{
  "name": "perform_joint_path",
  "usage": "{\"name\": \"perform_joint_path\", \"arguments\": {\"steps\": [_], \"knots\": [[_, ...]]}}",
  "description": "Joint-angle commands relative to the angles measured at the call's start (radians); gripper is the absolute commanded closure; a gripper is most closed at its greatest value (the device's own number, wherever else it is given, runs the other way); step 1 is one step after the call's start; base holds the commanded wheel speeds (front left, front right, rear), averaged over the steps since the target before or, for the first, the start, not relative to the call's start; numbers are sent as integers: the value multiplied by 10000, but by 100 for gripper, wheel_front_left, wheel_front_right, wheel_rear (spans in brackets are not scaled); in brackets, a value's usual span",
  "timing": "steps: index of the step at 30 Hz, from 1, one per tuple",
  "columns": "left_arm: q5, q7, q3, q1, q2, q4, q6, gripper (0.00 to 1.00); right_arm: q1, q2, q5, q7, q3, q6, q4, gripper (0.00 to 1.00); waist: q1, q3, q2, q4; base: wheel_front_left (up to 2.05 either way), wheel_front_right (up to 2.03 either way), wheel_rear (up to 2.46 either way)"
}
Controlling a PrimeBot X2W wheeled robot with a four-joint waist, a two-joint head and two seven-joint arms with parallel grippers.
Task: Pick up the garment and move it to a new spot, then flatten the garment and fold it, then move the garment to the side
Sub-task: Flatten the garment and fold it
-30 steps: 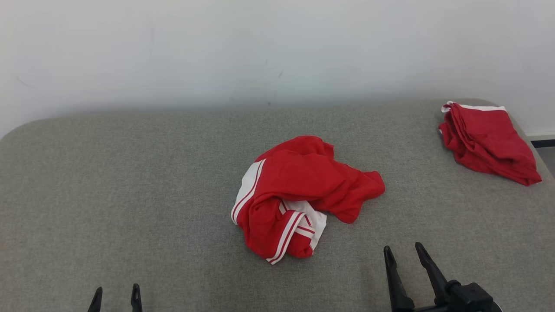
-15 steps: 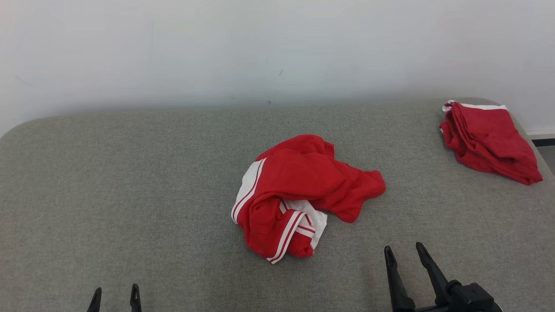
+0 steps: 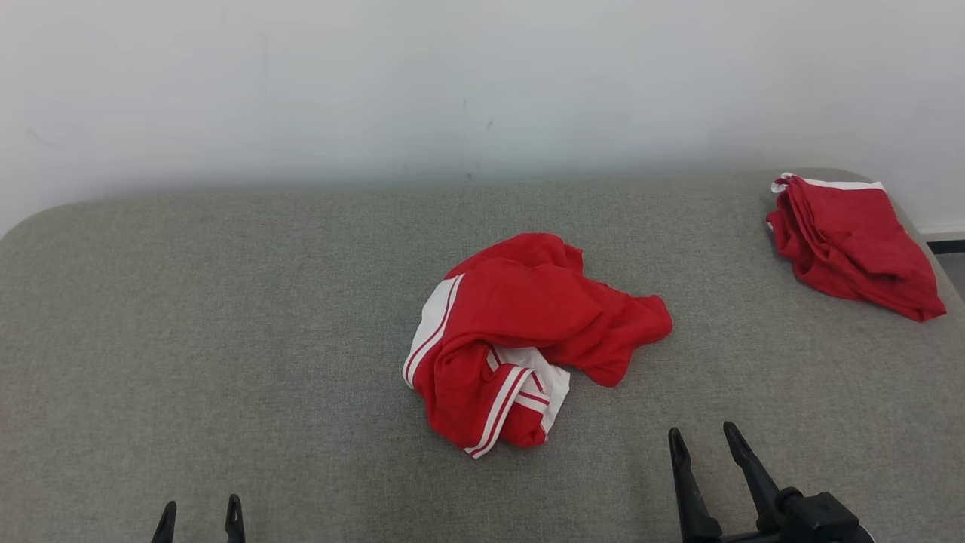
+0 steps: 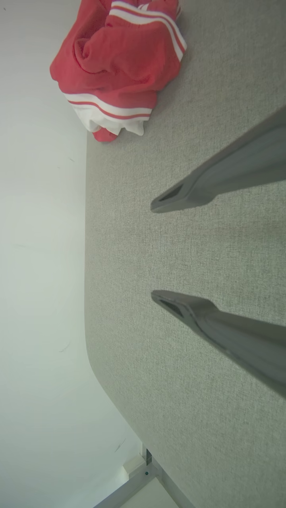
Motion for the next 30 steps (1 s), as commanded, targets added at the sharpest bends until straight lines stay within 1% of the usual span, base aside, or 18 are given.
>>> {"name": "perform_joint_path", "arguments": {"steps": [1, 21, 26, 30], "knots": [[-82, -31, 20, -52, -23, 20, -42, 0, 46, 11, 10, 1, -2, 9, -29, 0, 0, 5, 0, 2, 0, 0, 0], [-166, -31, -99, -68, -22, 8, -58, 0, 62, 12, -8, 2, 15, 9, -36, 0, 0, 71, 0, -2, 0, 0, 0], [-200, -31, -362, -140, -22, 32, -65, 0, 25, 12, -7, 2, 29, 9, -37, 0, 0, 96, 0, -24, 0, 0, 0], [-286, -31, -976, -301, -22, 88, -68, 0, -61, 12, 18, 2, 62, 9, -15, 0, 0, 156, 0, -82, 0, 0, 0]]}}
